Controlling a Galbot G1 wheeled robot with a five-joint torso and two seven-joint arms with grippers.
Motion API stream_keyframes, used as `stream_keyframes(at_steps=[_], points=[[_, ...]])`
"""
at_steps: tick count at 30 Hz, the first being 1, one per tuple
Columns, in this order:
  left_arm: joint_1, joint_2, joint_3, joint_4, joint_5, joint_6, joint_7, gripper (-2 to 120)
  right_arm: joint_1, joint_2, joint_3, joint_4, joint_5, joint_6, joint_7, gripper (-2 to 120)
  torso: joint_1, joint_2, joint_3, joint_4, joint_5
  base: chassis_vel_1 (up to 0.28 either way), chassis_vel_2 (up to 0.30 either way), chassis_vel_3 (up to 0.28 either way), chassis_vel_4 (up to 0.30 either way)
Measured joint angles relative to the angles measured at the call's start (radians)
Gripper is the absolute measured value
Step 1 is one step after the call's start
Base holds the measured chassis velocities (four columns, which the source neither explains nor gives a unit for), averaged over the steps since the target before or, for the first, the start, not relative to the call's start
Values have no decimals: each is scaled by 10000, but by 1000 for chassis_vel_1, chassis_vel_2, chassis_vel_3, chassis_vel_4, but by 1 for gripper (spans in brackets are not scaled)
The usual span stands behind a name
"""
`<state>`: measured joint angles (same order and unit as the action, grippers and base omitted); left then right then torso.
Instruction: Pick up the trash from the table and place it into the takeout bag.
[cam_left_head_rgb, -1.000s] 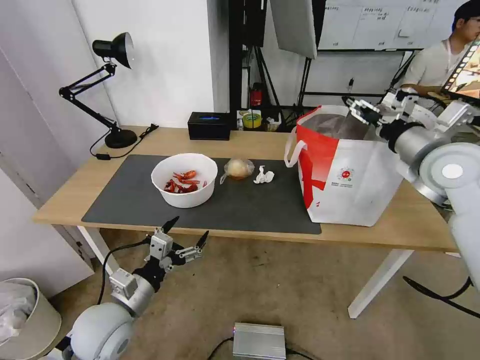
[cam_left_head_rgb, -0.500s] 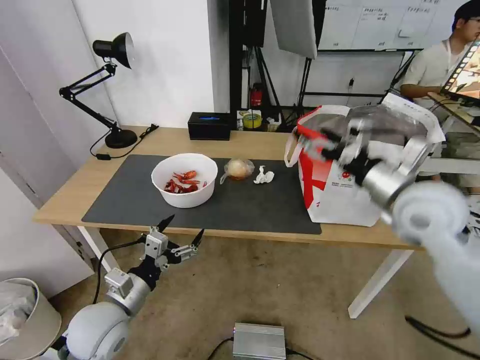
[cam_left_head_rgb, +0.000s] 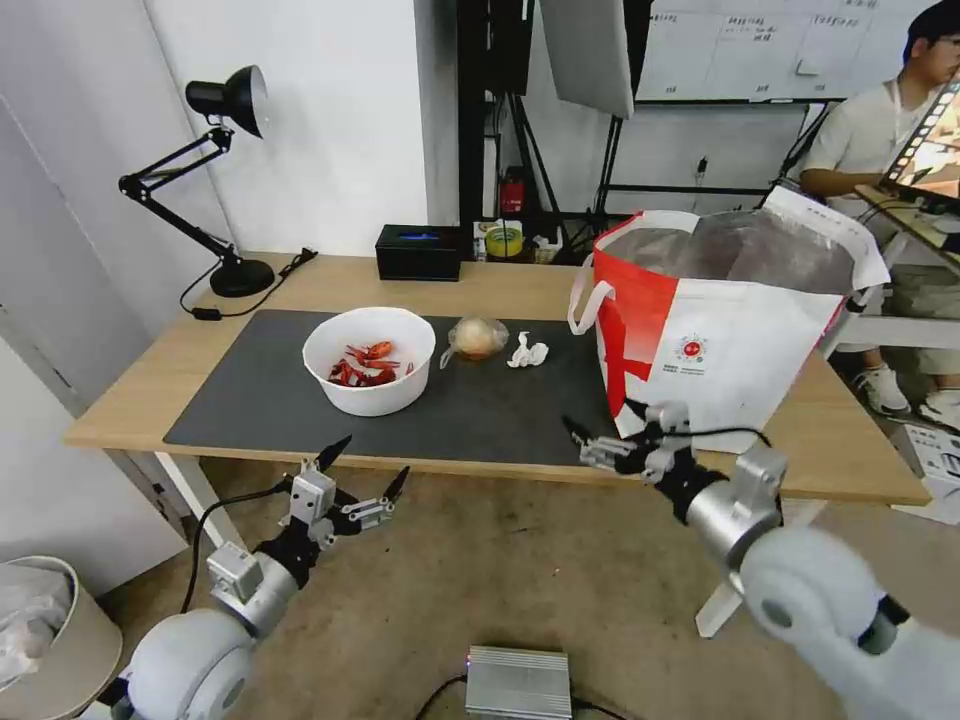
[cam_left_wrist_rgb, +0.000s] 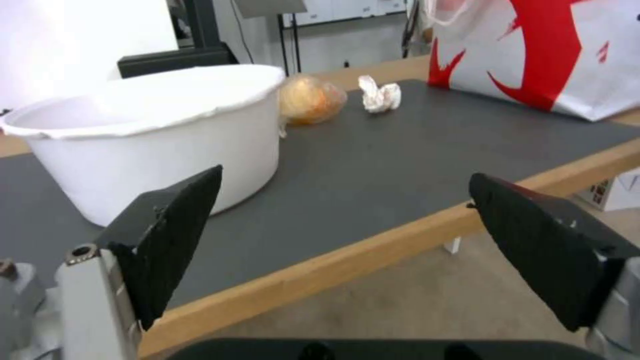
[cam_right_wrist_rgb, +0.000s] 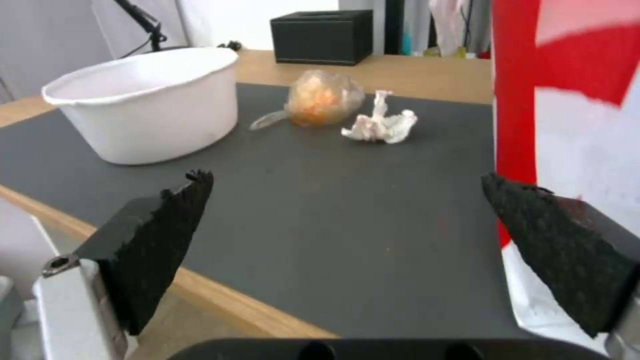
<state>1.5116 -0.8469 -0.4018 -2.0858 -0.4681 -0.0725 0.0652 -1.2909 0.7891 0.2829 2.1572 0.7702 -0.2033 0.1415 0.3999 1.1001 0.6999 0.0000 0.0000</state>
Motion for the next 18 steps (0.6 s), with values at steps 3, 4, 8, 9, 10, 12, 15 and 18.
stream_keyframes(at_steps=[3,4,8,9,10,12,15,18], points=[[29,49,-14,111,90,-58,102,100,-145,95,-93,-231,-166,479,-32,100,0,0,0,0,0,0,0,0,0],[32,49,-15,173,116,-90,128,100,-196,136,-125,-315,-217,663,-55,100,1,0,0,0,-1,0,0,0,0],[0,2,40,275,153,-122,148,100,-255,232,-174,-474,-322,911,-96,100,1,0,1,0,-1,0,0,0,0],[-24,-36,93,317,170,-127,149,100,-267,281,-197,-538,-362,982,-103,100,1,0,0,0,-1,0,0,0,0],[-43,-64,125,350,176,-129,150,100,-269,311,-221,-571,-384,1005,-105,100,1,0,1,0,-1,0,0,0,0],[-71,-75,143,394,177,-131,150,100,-268,326,-252,-592,-396,1012,-109,100,1,0,1,0,-1,0,0,0,0],[-146,-80,114,460,163,-144,147,100,-236,379,-385,-651,-422,1028,-116,100,1,-1,1,0,-2,0,0,0,0],[-152,-78,101,462,153,-149,140,100,-144,462,-513,-704,-430,1042,-121,100,1,-1,1,-1,-1,0,0,0,0]])
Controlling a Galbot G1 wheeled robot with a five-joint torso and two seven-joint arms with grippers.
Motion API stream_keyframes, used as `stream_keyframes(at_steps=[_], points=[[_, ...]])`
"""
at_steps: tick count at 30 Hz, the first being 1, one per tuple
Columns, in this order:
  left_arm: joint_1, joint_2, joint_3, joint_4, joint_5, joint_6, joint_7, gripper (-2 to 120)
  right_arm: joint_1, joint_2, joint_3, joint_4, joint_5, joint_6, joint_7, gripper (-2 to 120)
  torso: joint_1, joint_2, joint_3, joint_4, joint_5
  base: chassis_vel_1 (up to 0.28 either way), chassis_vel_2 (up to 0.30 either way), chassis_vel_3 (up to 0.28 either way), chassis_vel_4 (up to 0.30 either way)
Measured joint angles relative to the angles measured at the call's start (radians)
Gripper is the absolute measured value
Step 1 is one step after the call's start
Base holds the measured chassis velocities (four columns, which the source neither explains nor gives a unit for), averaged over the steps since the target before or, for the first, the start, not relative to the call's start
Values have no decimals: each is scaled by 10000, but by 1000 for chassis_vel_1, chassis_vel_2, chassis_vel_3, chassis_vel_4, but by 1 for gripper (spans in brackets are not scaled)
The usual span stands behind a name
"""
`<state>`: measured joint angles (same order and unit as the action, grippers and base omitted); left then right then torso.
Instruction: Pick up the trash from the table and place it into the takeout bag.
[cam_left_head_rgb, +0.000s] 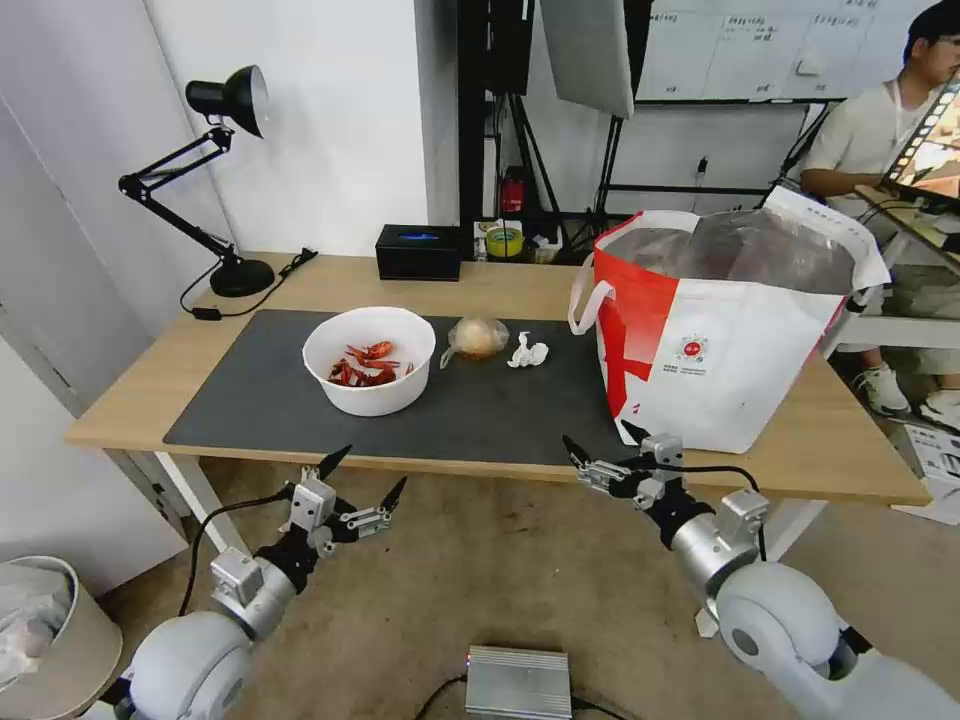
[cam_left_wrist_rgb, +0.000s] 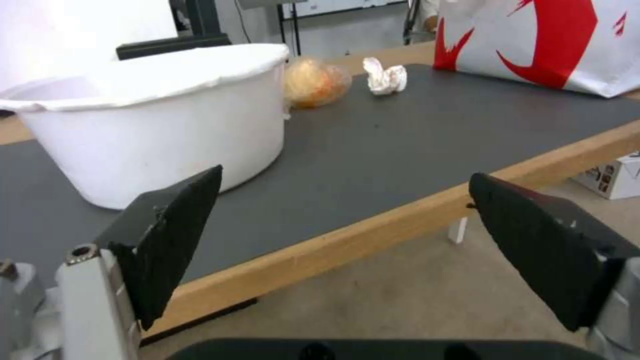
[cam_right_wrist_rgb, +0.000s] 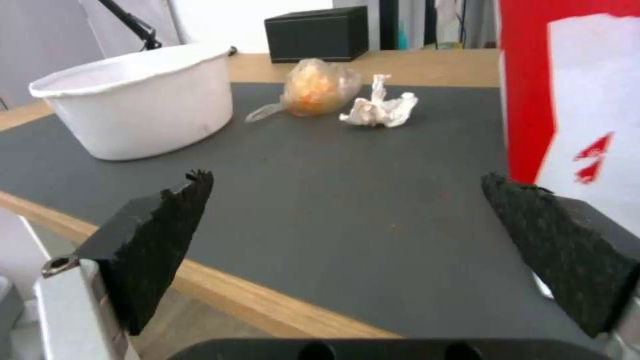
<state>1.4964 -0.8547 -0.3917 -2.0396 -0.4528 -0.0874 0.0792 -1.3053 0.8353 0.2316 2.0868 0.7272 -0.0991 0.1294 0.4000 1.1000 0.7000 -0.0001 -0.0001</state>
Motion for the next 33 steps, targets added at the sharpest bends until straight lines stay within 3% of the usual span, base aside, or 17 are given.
stream_keyframes(at_steps=[8,12,17,24,33], points=[[5,-29,104,56,5,-8,-18,100,1270,406,-1028,-297,-7,-245,591,100,0,0,0,-1,1,0,0,0,0],[85,-144,91,54,42,-11,-35,100,2960,792,-2250,-747,91,-1157,1751,100,1,0,2,3,-1,0,0,0,0],[190,-161,34,11,53,-6,-40,100,3972,1182,-2977,-1209,382,-2048,2659,100,0,-1,2,2,1,0,0,0,0],[224,-184,-35,35,73,20,-47,100,5470,1935,-4059,-2233,912,-2763,3832,100,0,-1,1,0,0,0,0,0,0],[200,-248,-75,152,110,31,-56,100,8108,3285,-5191,-4553,1633,-3584,5496,100,1,-1,1,2,-1,0,0,0,0]])
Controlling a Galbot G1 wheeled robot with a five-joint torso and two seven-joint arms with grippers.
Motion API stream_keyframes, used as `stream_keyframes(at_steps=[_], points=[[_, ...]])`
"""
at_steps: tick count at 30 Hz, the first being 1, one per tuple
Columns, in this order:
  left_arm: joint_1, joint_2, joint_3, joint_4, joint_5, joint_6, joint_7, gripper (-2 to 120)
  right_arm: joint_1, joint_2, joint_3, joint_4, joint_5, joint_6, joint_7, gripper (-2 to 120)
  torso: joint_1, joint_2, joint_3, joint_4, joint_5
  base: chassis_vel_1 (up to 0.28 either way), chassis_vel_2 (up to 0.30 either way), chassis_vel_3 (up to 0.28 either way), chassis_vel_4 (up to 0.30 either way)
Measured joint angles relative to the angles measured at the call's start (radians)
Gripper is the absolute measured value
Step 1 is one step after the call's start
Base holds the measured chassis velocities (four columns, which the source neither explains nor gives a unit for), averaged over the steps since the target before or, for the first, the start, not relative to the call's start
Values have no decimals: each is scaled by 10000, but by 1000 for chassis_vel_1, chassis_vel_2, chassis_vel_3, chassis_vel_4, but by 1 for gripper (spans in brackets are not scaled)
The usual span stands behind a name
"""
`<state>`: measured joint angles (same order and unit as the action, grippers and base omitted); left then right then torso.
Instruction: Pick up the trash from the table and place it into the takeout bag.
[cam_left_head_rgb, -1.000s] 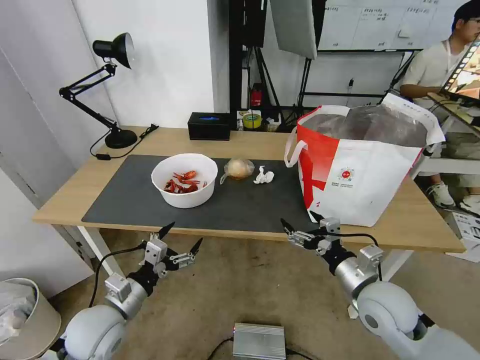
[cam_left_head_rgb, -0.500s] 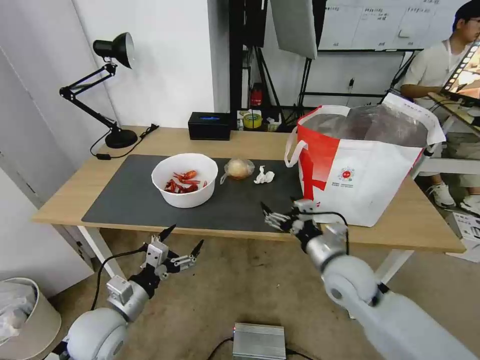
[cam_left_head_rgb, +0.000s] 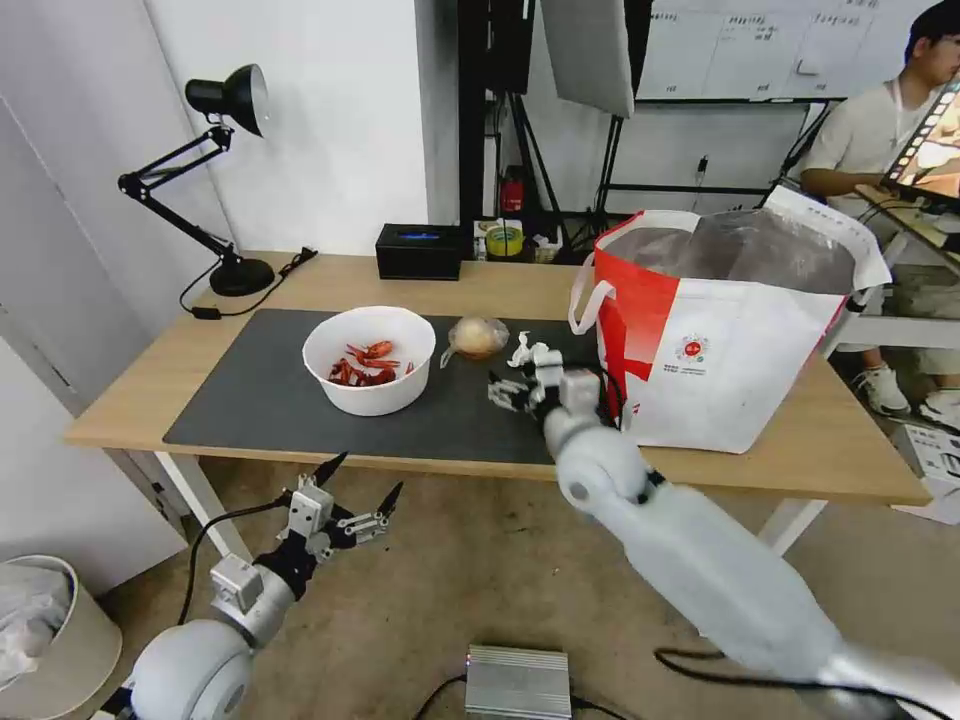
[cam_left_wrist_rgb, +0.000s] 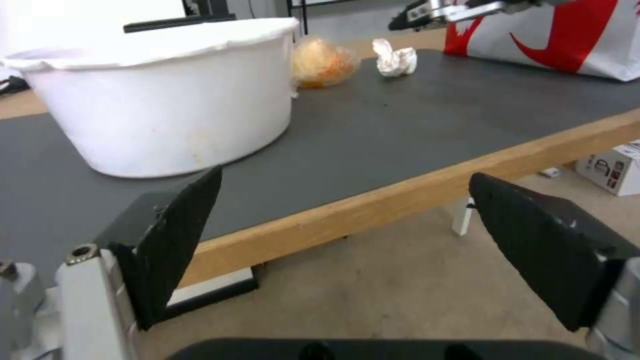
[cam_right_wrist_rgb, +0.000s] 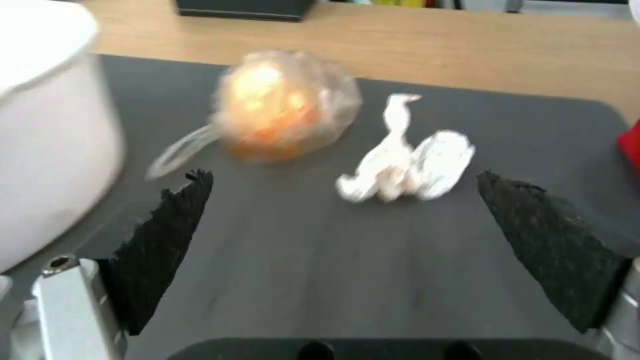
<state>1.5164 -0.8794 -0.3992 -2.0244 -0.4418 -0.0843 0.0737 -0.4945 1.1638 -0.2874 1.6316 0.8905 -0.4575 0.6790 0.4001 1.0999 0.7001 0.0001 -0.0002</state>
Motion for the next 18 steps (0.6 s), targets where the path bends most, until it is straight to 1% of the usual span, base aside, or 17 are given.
stream_keyframes(at_steps=[2,3,5,7,8,11,12,14,17,18], points=[[-26,-32,-6,40,0,0,0,100,466,355,-161,-636,24,-254,371,100,0,-1,0,0,1,0,0,0,0],[-26,-32,-6,40,0,0,0,100,466,355,-161,-636,24,-254,371,100,0,-1,0,0,1,0,0,0,0],[-43,-73,-7,79,14,-10,0,100,871,761,-296,-1327,27,-403,678,100,0,0,0,-1,0,0,0,0,0],[-47,-103,-15,88,24,-25,0,100,1109,1073,-361,-1781,28,-496,840,100,0,0,0,0,0,0,0,0,0],[-47,-103,-15,88,24,-25,0,100,1109,1073,-361,-1781,28,-496,840,100,0,0,0,0,0,0,0,0,0],[-26,-122,-87,99,30,-73,6,100,1460,1601,-430,-2599,26,-727,1274,100,0,-1,0,0,1,0,0,0,0],[-26,-122,-87,99,30,-73,6,100,1460,1601,-430,-2599,26,-727,1274,100,0,-1,0,0,1,0,0,0,0],[45,-77,-116,109,58,-150,17,100,1613,1897,-392,-3059,67,-909,1653,100,1,0,0,-1,1,0,0,0,0],[81,-41,-141,109,65,-180,23,100,1659,2001,-341,-3238,52,-956,1736,100,0,-1,0,0,1,0,0,0,0],[104,6,-200,109,65,-198,23,100,1728,2164,-229,-3515,11,-1006,1834,100,0,0,-1,0,1,0,0,0,0]])
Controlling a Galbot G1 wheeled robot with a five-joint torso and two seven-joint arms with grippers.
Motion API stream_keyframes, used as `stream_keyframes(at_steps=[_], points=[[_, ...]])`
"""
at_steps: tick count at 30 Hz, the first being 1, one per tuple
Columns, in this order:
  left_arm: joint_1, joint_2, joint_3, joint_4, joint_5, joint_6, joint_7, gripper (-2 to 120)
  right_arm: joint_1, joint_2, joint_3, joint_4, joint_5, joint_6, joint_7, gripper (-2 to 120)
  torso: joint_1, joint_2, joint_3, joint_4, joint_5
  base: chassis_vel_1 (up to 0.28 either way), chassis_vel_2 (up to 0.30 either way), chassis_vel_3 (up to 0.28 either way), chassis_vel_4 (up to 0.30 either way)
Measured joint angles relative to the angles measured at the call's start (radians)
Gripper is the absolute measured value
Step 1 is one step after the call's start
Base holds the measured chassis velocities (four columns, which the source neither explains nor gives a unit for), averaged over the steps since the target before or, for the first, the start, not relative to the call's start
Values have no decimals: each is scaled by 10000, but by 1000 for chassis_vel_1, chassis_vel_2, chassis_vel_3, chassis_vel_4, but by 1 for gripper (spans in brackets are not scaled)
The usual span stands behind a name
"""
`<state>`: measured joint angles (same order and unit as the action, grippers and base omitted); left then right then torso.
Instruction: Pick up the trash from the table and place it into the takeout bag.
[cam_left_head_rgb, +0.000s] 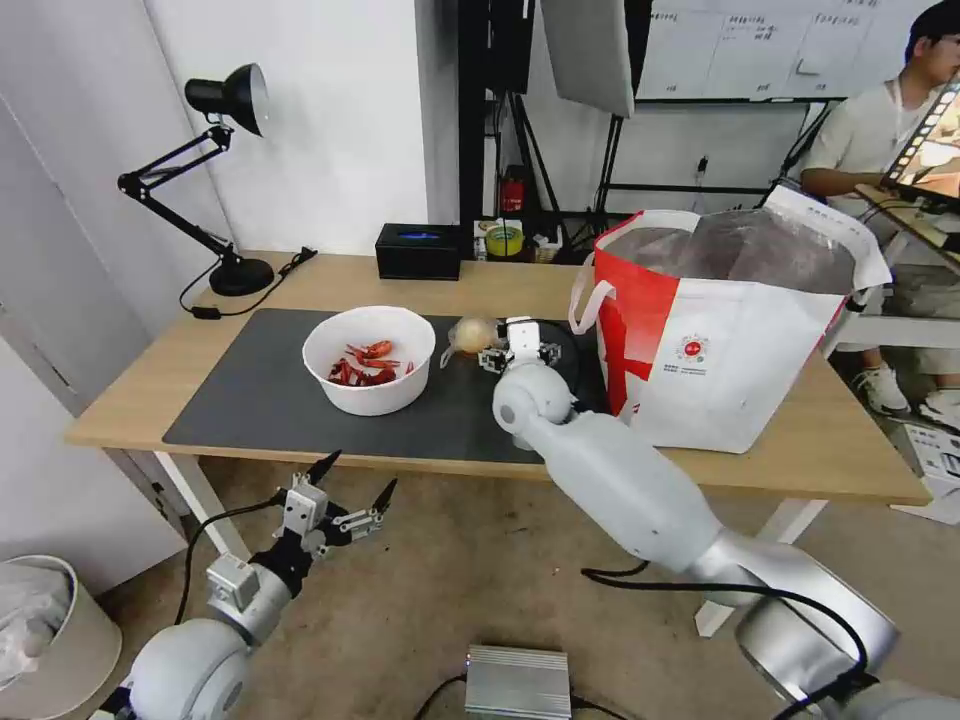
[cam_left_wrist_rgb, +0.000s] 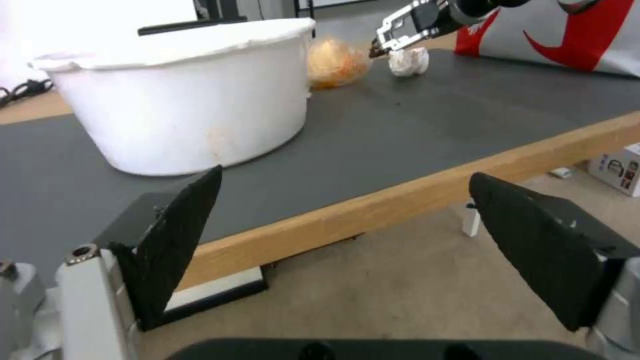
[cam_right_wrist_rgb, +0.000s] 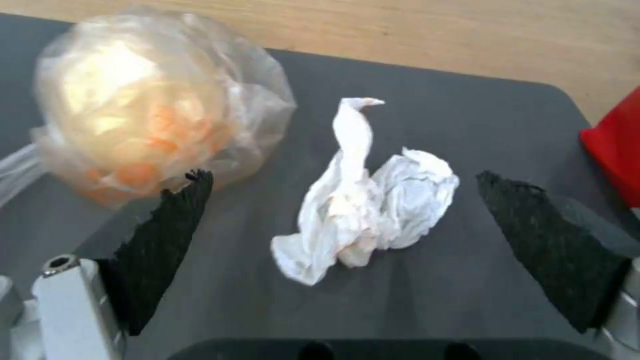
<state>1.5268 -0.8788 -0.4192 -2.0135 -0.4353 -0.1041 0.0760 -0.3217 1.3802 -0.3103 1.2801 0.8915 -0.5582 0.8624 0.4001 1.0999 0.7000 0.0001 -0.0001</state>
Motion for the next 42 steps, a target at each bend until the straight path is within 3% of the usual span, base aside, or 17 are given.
stream_keyframes(at_steps=[42], points=[[-54,-23,118,-110,-53,-30,2,100,337,522,697,-1490,279,54,-289,100,-1,0,0,-1,1,0,0,0,0]])
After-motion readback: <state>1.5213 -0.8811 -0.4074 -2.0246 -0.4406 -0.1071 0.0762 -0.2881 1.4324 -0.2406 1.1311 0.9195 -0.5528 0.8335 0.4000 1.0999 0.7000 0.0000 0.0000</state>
